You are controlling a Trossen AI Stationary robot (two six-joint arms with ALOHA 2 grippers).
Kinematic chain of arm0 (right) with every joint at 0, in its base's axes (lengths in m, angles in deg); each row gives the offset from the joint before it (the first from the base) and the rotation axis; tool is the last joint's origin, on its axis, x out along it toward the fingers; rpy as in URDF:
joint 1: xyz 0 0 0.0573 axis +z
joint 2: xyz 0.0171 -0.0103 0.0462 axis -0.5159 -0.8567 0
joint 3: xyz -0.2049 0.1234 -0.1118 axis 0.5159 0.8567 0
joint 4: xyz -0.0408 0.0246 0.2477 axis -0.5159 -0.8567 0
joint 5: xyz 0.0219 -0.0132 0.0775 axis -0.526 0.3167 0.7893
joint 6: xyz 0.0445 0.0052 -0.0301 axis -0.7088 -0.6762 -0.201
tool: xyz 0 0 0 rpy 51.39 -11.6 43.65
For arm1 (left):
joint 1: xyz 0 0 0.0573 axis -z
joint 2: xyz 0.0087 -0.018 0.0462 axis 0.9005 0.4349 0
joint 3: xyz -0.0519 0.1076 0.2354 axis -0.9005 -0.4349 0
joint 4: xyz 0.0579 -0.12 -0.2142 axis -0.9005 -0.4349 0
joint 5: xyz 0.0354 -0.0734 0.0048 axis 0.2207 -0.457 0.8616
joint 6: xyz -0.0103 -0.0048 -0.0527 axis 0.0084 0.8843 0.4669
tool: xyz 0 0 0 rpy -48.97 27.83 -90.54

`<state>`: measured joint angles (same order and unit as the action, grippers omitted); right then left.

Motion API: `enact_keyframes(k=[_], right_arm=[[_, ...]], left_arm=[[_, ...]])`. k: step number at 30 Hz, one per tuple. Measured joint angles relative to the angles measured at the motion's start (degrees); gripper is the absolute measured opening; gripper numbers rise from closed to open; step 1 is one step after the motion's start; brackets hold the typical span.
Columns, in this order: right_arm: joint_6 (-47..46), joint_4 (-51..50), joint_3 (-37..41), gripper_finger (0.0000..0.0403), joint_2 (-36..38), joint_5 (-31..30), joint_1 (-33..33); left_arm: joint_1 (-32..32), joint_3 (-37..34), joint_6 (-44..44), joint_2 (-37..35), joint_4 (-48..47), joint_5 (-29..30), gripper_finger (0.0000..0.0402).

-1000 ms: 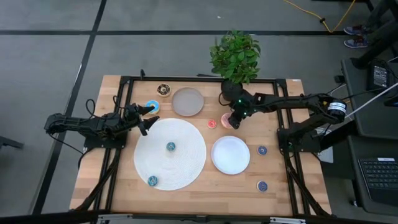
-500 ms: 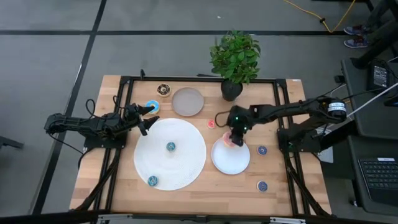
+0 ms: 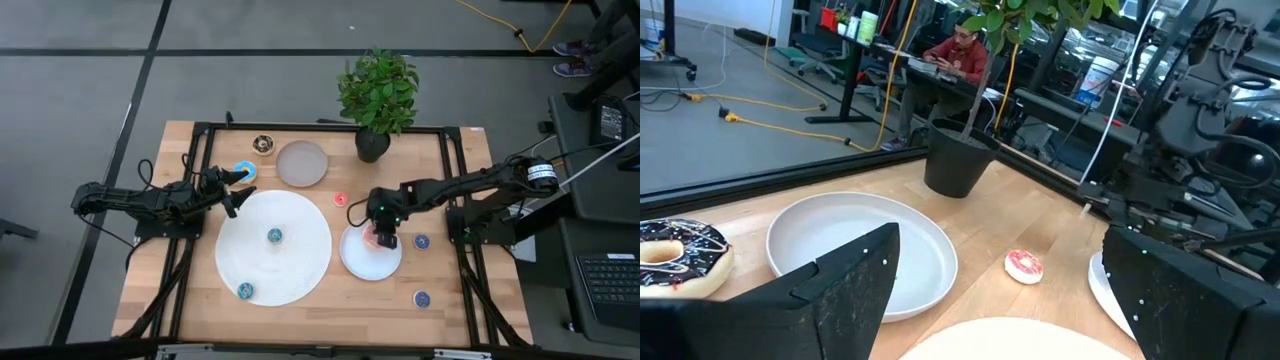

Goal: Pick & Place donuts
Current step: Put the large pink donut on the white plate, then put the large blue donut on the white plate

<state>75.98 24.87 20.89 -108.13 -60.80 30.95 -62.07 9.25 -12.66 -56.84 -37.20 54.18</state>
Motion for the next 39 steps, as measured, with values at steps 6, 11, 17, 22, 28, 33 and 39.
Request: enact_keyframes(k=[6, 11, 17, 22, 28, 33, 39], right_arm=[[1.2, -0.6, 0.0, 0.0111, -0.2, 0.0, 0.1], [3.0, -0.8, 0.1, 0.0111, -1.3, -0.1, 0.1], [3.1, -0.8, 0.1, 0.0131, -1.9, -0.1, 0.0], [3.1, -0.7, 0.1, 0.0175, -1.9, -0.1, 0.0], [3.0, -0.6, 0.1, 0.0224, -1.9, 0.0, 0.0], [2.6, -1.6, -0.6, 0.0240, -1.4, 0.4, 0.0], [4.9, -5.4, -6.3, 0.0242, 0.4, -2.9, 0.0]], left_arm=[[0.0, 0.0, 0.0, 0.0, 0.0, 0.0, 0.0336], [0.0, 0.0, 0.1, 0.0, 0.2, 0.1, 0.0336], [0.0, 0.0, 3.5, 0.0, 0.3, 0.8, 0.0336], [0.0, 0.0, 3.5, 0.0, 0.3, 0.9, 0.0336], [0.0, 0.0, 4.2, 0.0, 0.2, 1.0, 0.0336], [0.0, 0.0, 4.1, 0.0, 0.3, 1.7, 0.0336], [0.0, 0.0, 8.5, 0.0, 0.3, 7.4, 0.0336]])
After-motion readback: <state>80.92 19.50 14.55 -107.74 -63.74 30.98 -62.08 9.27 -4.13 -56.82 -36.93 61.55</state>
